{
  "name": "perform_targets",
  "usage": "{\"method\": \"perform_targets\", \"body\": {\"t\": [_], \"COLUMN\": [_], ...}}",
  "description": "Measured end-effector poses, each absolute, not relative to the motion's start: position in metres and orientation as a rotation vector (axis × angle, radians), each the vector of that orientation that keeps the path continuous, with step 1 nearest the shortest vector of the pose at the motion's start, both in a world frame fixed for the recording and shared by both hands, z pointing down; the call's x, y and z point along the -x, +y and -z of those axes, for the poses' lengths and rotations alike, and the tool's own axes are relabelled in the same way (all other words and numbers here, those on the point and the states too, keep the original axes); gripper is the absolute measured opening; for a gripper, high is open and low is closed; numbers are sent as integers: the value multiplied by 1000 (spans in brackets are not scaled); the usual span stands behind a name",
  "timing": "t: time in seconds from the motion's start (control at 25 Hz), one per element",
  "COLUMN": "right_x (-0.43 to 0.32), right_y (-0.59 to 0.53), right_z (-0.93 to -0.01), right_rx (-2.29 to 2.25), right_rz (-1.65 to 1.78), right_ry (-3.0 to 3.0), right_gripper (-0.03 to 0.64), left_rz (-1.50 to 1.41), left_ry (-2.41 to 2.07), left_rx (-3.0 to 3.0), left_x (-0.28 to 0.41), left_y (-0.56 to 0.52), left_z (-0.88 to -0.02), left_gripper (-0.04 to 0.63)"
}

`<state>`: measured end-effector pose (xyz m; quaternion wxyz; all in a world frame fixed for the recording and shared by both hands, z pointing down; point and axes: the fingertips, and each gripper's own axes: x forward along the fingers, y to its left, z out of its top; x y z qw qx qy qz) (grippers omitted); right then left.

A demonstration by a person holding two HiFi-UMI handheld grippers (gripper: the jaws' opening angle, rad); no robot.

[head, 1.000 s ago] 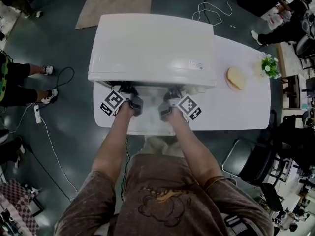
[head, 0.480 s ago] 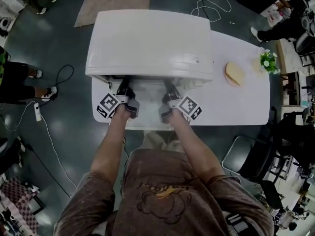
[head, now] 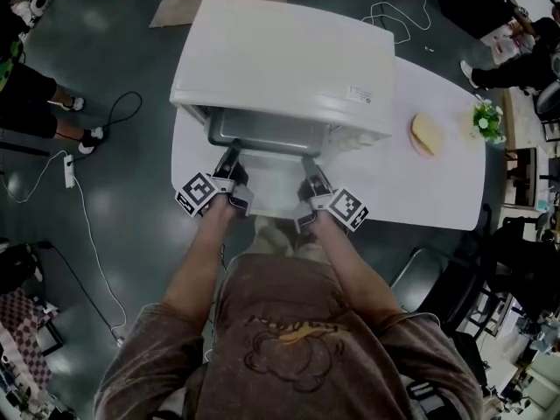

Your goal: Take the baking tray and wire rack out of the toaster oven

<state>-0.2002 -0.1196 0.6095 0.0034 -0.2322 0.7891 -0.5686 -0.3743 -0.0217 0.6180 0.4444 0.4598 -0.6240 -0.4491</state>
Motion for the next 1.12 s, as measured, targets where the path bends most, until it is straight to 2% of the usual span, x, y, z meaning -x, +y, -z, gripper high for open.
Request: {"method": "perform_targets", "body": {"t": [0.64, 1.12], "right_x": [151, 87], "right_y": [-33, 1], "right_z": [-593, -577], "right_rx": [496, 434], "right_rz": [1783, 1783], "right_ry": [2605, 2681], "right_gripper": [72, 72], "left_rz": [1229, 1244], "left_ry": [-1509, -1507], "left_rx": [-1096, -1084], "left_x": [314, 250], "left_y": [71, 108], "left_z": [-600, -580], "left_gripper": [84, 83]}}
